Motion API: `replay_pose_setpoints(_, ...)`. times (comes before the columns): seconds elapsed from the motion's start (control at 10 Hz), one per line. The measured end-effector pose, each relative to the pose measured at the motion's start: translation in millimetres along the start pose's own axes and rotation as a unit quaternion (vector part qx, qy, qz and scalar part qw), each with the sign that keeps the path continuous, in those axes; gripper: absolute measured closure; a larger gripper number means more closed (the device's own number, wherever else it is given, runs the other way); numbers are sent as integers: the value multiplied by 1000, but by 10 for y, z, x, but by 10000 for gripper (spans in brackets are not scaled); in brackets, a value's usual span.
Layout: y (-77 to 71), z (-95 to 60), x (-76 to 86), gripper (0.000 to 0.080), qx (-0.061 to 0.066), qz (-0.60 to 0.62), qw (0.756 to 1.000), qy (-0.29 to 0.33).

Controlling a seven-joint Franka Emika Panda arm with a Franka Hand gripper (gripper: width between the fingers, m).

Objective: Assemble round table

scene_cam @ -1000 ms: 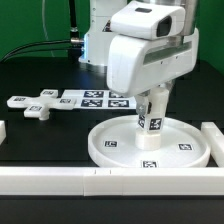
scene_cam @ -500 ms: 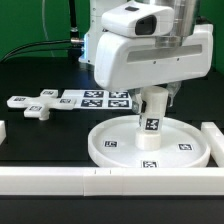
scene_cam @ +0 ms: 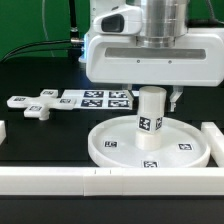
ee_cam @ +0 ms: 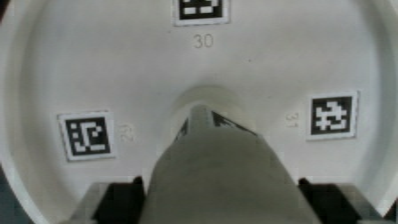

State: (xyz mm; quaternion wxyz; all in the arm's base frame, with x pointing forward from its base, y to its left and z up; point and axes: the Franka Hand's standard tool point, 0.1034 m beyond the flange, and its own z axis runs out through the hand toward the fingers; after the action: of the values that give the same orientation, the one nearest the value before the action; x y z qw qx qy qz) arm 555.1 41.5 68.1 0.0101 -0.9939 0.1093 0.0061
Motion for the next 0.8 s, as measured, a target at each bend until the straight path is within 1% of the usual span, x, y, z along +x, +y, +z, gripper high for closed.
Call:
replay_pose_setpoints(0.1, 3, 2, -1, 387, 5, 50, 999, -2)
replay_pose_setpoints(0.2, 3, 2, -6, 387, 13, 125, 992, -6)
replay_pose_setpoints(0.6, -31, 1, -11, 387, 19, 241, 970, -10)
replay_pose_setpoints(0.7, -34, 2, -13, 387, 23, 277, 960, -13)
replay_pose_setpoints(0.8, -15, 11, -15, 387, 37, 330, 943, -20)
